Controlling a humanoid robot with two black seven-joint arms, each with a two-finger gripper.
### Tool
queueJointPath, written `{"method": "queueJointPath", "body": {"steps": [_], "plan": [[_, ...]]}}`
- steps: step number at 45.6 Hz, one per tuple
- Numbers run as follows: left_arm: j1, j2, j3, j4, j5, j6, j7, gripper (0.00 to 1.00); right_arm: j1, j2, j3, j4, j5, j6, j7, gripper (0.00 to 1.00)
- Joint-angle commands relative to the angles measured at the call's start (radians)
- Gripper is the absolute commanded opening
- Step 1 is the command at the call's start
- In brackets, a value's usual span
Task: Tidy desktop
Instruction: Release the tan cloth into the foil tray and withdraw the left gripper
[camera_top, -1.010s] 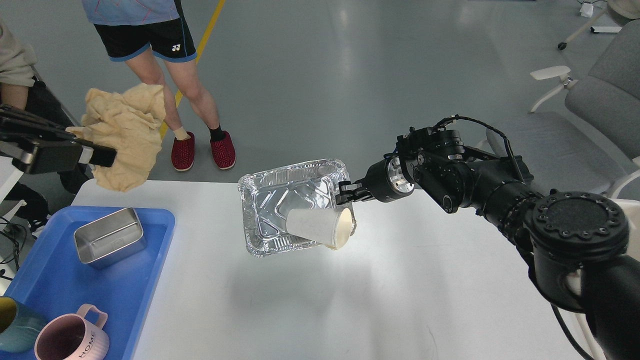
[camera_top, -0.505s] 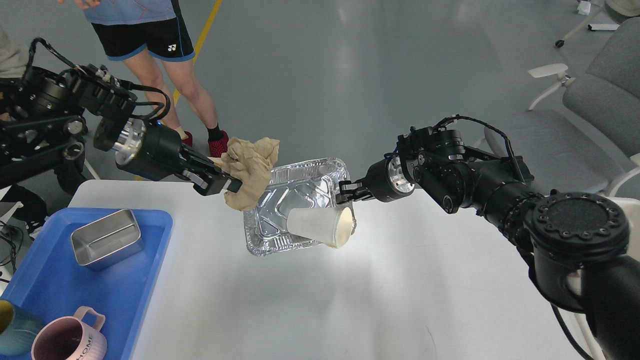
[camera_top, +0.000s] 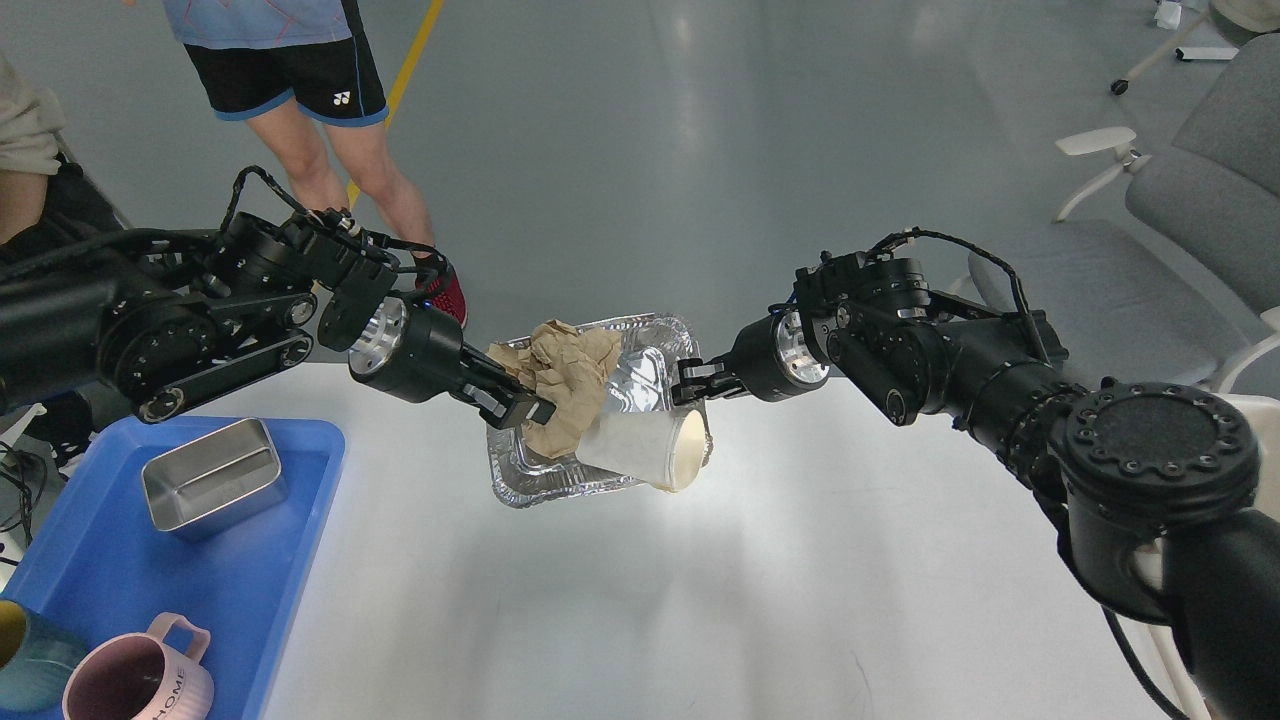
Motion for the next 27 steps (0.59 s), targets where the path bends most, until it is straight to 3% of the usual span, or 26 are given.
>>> {"method": "queueJointPath", "body": {"steps": [1, 6, 12, 27], "plan": [[0.012, -0.049, 0.0, 0.035, -0.008, 0.007, 0.0, 0.25, -0.001, 0.0, 0.0, 0.0, 0.0, 0.0, 0.001, 0.0], [0.01, -0.056, -0.009, 0.035, -0.021, 0.006, -0.001, 0.57, -0.001, -0.002, 0.0, 0.0, 0.0, -0.002, 0.001, 0.0], [0.006, -0.056, -0.018, 0.035, -0.051, 0.006, -0.001, 0.72, -0.001, -0.003, 0.001, 0.0, 0.0, -0.002, 0.001, 0.0], [-0.048, -0.045, -0.046, 0.035, -0.106, -0.008, -0.003, 0.86, -0.001, -0.003, 0.0, 0.0, 0.0, -0.002, 0.001, 0.0]]}}
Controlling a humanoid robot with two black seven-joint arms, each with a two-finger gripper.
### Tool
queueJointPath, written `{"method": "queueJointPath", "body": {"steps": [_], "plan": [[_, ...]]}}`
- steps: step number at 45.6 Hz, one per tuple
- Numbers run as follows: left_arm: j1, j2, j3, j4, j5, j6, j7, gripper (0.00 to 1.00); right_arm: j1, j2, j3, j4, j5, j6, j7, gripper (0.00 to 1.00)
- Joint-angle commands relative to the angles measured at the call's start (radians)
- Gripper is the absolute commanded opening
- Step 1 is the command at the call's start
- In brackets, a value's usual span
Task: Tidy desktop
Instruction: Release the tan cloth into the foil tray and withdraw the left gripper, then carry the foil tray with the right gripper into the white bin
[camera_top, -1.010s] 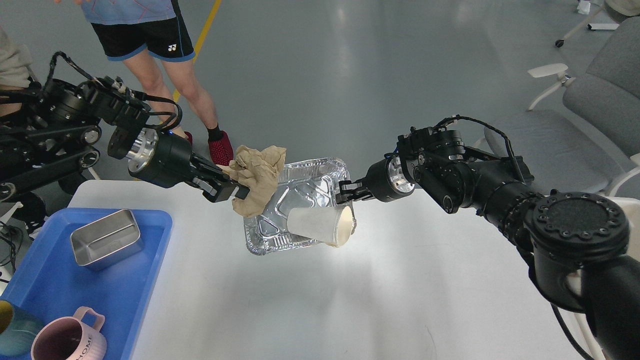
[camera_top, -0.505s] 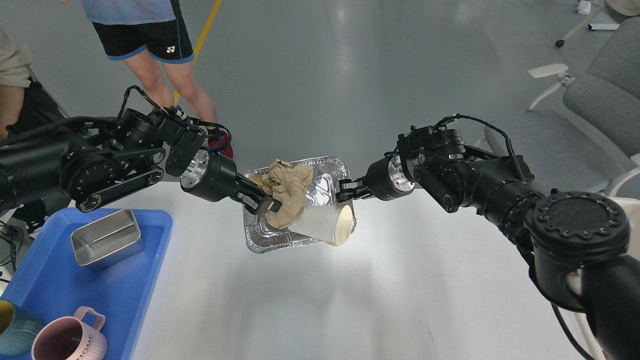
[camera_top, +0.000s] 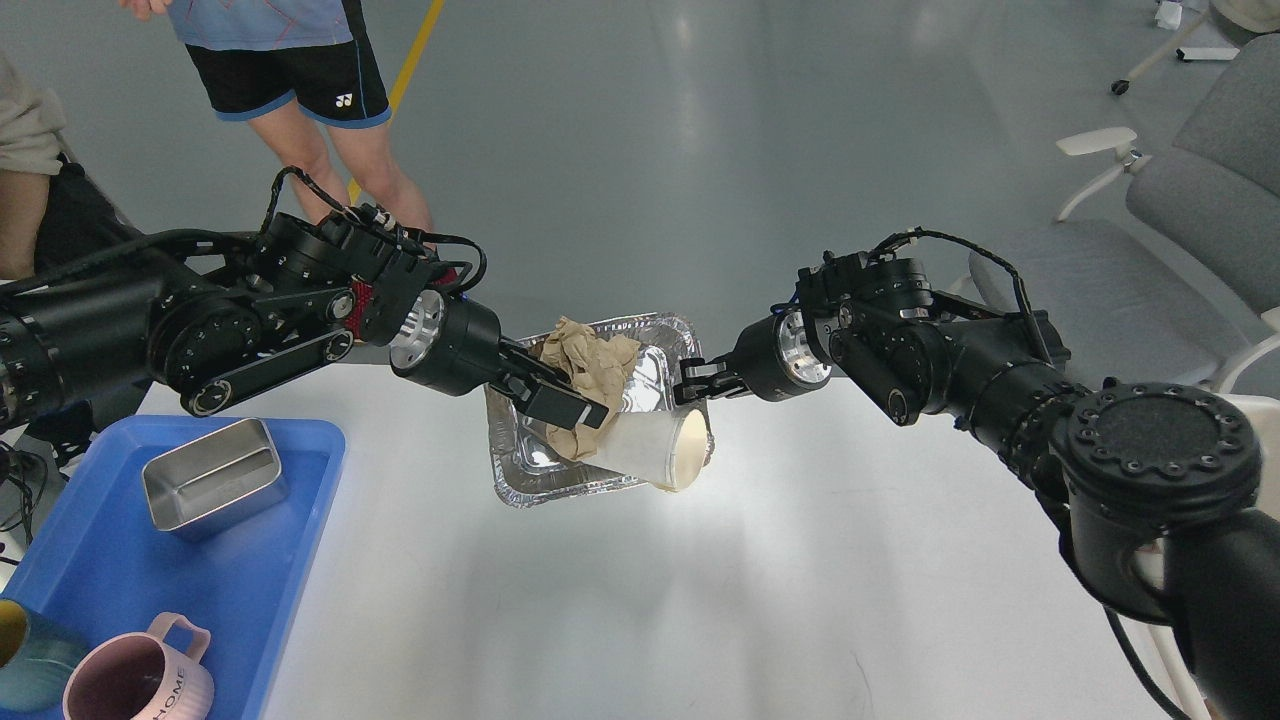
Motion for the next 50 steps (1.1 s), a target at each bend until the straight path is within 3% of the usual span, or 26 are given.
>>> {"method": "queueJointPath", "body": {"steps": [1, 16, 22, 29, 38, 50], "plan": [[-0.037, 0.009, -0.027, 0.0, -0.034, -0.006, -0.001, 0.86, 0.0, 0.0, 0.0, 0.0, 0.0, 0.0, 0.0, 0.0], [-0.048, 0.053, -0.079, 0.153, -0.219, 0.012, 0.002, 0.87, -0.003, -0.002, 0.0, 0.0, 0.0, -0.001, 0.0, 0.0], [-0.017, 0.046, -0.134, 0.242, -0.455, 0.07, 0.002, 0.87, -0.005, -0.002, 0.003, 0.0, 0.0, -0.001, 0.0, 0.0], [0.094, 0.04, -0.219, 0.336, -0.796, 0.175, 0.002, 0.87, -0.014, -0.002, 0.005, 0.0, 0.0, -0.001, 0.0, 0.0], [0.337, 0.018, -0.413, 0.403, -1.161, 0.305, 0.002, 0.87, -0.014, -0.003, 0.005, 0.0, 0.0, -0.001, 0.0, 0.0], [0.57, -0.091, -0.806, 0.439, -1.201, 0.367, 0.036, 0.87, -0.031, -0.041, 0.023, -0.034, 0.008, 0.005, 0.001, 0.0]]}}
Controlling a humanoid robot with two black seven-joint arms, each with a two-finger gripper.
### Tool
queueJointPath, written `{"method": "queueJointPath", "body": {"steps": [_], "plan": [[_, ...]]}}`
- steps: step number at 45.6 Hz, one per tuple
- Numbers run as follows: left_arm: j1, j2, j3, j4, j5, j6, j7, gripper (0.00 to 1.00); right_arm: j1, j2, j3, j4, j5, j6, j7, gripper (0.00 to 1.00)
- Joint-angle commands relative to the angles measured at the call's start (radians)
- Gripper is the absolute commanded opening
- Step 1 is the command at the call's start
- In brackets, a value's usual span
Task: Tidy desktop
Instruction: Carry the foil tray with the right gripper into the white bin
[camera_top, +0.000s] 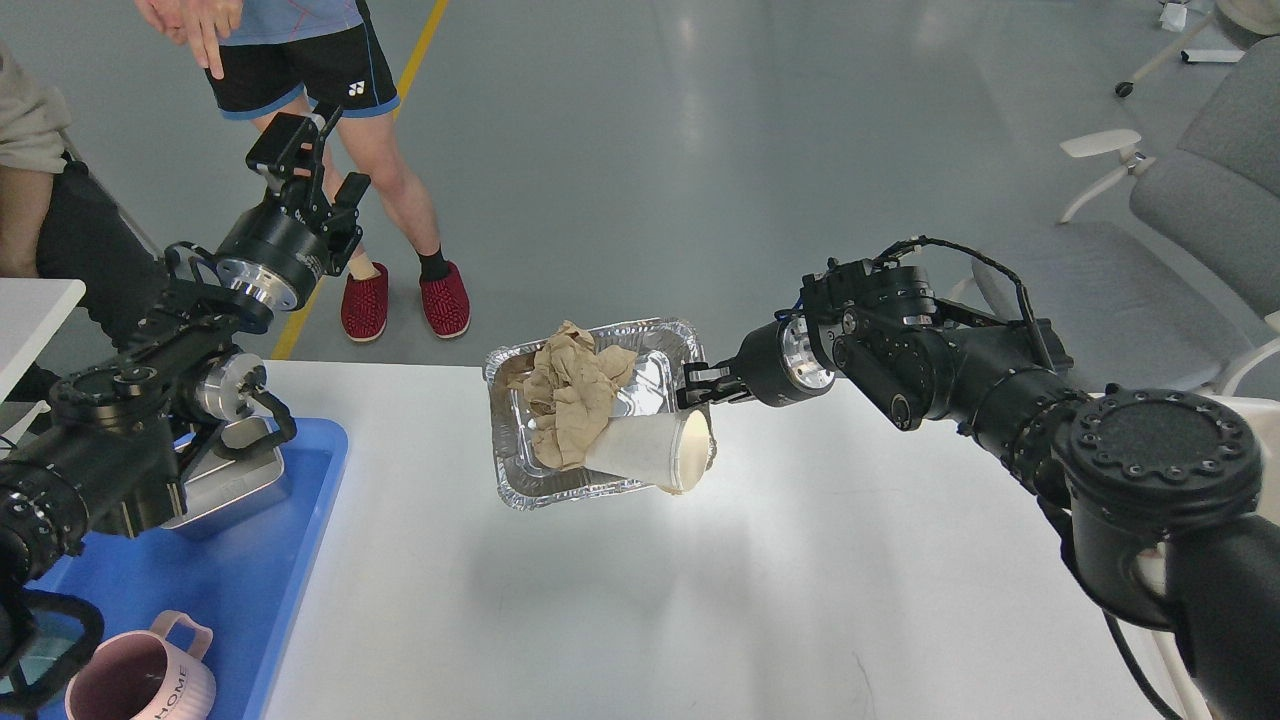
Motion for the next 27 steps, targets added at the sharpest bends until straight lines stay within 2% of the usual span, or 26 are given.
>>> {"method": "queueJointPath", "body": {"steps": [1, 8, 27], "plan": [[0.089, -0.032, -0.164, 0.008, 0.003, 0.011, 0.011, 0.87, -0.012, -0.04, 0.011, -0.028, 0.012, 0.005, 0.001, 0.0], [0.114, -0.061, -0.234, 0.008, 0.003, 0.02, 0.003, 0.87, -0.04, -0.123, 0.03, -0.034, 0.107, 0.009, 0.001, 0.0], [0.145, -0.063, -0.271, 0.008, -0.001, 0.023, -0.011, 0.87, -0.227, -0.512, 0.047, -0.023, 0.312, 0.028, 0.014, 0.0]]}}
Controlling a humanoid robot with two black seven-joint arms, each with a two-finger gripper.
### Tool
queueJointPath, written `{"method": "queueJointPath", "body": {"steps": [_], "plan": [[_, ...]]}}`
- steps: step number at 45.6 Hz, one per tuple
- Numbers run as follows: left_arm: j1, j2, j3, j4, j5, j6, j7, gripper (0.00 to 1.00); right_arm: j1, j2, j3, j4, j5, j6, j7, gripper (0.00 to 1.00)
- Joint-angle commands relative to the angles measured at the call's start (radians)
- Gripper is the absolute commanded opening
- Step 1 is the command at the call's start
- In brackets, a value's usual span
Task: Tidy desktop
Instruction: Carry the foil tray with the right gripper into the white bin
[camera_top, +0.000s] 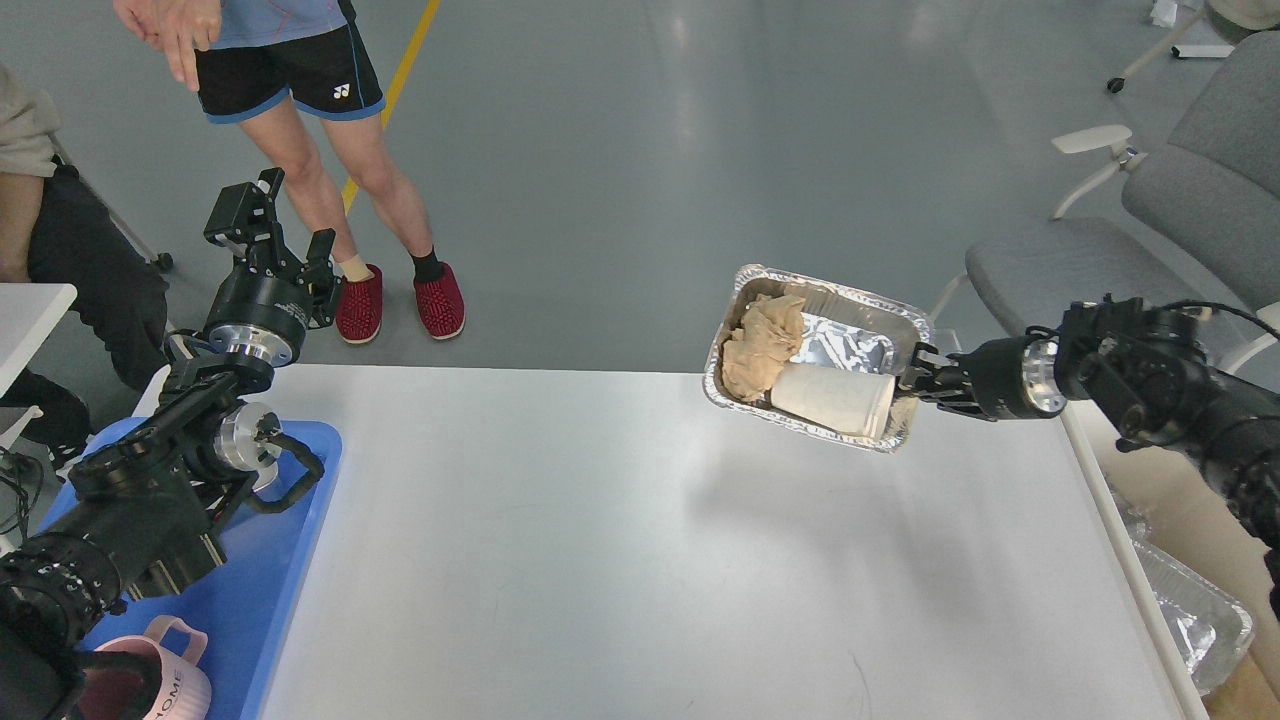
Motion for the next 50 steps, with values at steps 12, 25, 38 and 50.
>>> {"method": "queueJointPath", "body": {"steps": [12, 25, 38, 50], "plan": [[0.023, -0.002, -0.039, 0.0, -0.005, 0.0, -0.01, 0.87, -0.193, -0.275, 0.062, -0.018, 0.213, 0.013, 0.001, 0.0], [0.036, -0.002, -0.04, 0.0, -0.009, 0.0, -0.025, 0.87, -0.445, -0.32, 0.222, -0.145, 0.508, 0.006, -0.012, 0.0], [0.045, 0.0, -0.042, 0.0, -0.009, 0.0, -0.027, 0.87, -0.672, -0.229, 0.263, -0.258, 0.807, 0.002, -0.059, 0.0], [0.045, -0.002, -0.042, 0.0, -0.009, 0.0, -0.027, 0.87, -0.72, -0.226, 0.302, -0.262, 0.895, -0.081, -0.118, 0.31]]}}
